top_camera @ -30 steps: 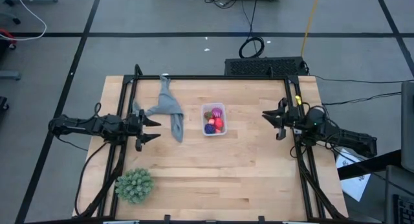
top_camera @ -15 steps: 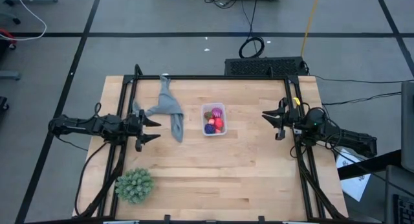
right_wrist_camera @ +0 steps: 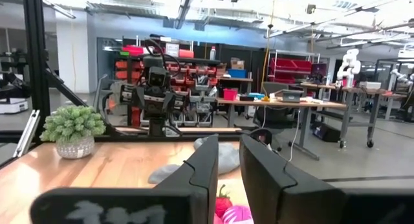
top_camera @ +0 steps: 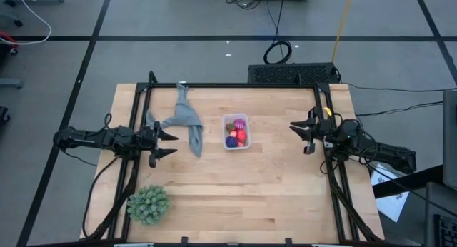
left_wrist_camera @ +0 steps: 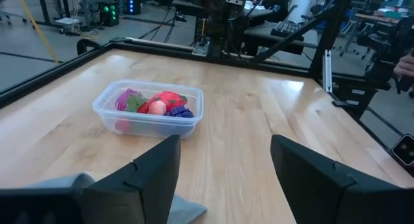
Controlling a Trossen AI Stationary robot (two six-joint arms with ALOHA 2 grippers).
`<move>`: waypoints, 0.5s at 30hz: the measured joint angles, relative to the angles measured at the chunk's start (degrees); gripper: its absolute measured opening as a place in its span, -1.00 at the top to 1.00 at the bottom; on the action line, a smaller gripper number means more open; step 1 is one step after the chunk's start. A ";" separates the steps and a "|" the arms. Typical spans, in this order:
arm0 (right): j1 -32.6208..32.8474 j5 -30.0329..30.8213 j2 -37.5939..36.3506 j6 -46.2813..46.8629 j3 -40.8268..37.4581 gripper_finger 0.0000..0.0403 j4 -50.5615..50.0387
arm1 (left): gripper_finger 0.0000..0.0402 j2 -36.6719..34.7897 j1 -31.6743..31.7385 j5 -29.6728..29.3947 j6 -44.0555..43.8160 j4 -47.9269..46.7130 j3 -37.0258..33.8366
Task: Pick and placing Produce into tupperware
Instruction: Return to Home Position
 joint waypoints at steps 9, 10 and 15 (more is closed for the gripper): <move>0.00 0.01 0.02 0.45 -0.02 0.73 -1.08 | -0.21 0.00 -0.01 0.01 -0.40 0.00 0.00; 0.00 0.00 0.02 0.45 -0.02 0.73 -1.08 | -0.21 0.00 0.00 0.01 -0.39 0.02 0.00; 0.00 -0.01 0.02 0.47 -0.02 0.73 -1.08 | -0.21 0.00 0.00 0.00 -0.39 0.00 0.00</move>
